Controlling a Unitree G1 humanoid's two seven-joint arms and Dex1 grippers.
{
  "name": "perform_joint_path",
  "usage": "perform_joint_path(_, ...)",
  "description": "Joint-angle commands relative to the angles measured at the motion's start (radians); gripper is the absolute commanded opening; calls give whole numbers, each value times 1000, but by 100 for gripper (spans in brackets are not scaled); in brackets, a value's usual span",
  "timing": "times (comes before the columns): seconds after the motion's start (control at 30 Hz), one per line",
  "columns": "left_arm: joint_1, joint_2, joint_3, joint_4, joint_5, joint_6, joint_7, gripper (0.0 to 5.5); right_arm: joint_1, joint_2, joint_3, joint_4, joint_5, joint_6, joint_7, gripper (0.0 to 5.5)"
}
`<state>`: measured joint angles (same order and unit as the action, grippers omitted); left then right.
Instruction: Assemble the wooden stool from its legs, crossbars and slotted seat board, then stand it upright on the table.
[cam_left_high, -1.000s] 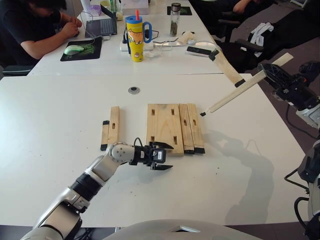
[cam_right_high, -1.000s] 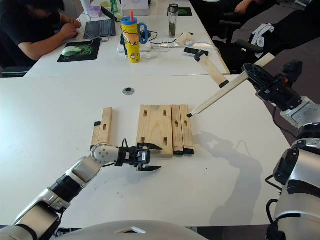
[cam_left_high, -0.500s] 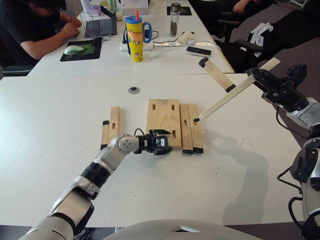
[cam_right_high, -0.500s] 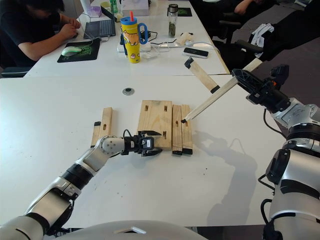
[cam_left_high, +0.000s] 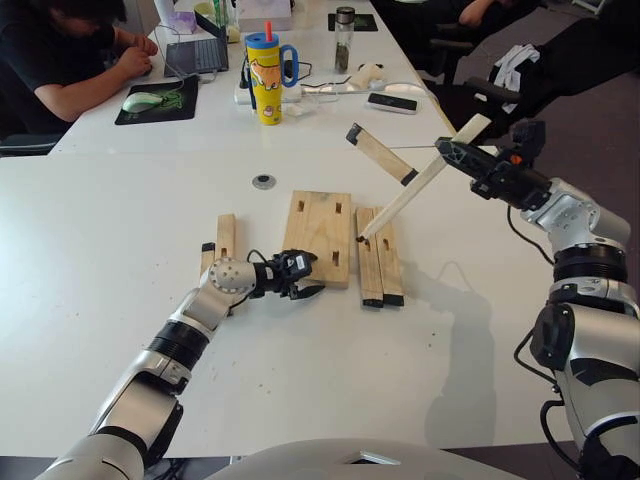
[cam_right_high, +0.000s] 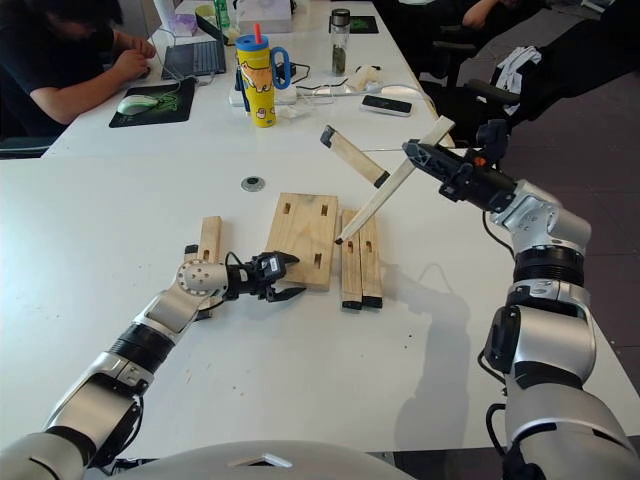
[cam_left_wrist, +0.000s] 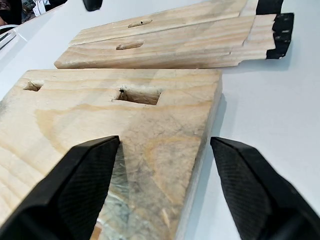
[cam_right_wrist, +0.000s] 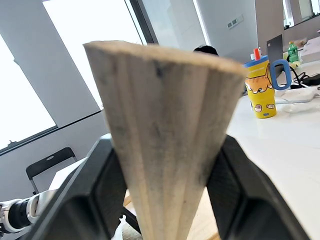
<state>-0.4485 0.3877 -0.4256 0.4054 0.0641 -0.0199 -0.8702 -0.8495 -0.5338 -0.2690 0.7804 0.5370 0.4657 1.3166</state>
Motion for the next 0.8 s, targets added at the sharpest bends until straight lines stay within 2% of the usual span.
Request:
perform_joint_path(0.03, 144, 52, -56, 58, 34, 186, -75, 337, 0, 56, 53, -47, 4, 9, 64, 205)
perform_joint_path(0.5, 233, 70, -74, -73, 21, 247, -36, 337, 69, 71, 150, -24, -88, -188, 154, 205)
perform_joint_path(0.67, 249, 67, -79, -100, 19, 266, -29, 337, 52, 69, 213, -7, -149, -283, 175, 205)
perform_joint_path(0.8, 256, 64, -80, -111, 19, 273, -18, 337, 43, 49, 283, -99, -190, -323, 194, 205)
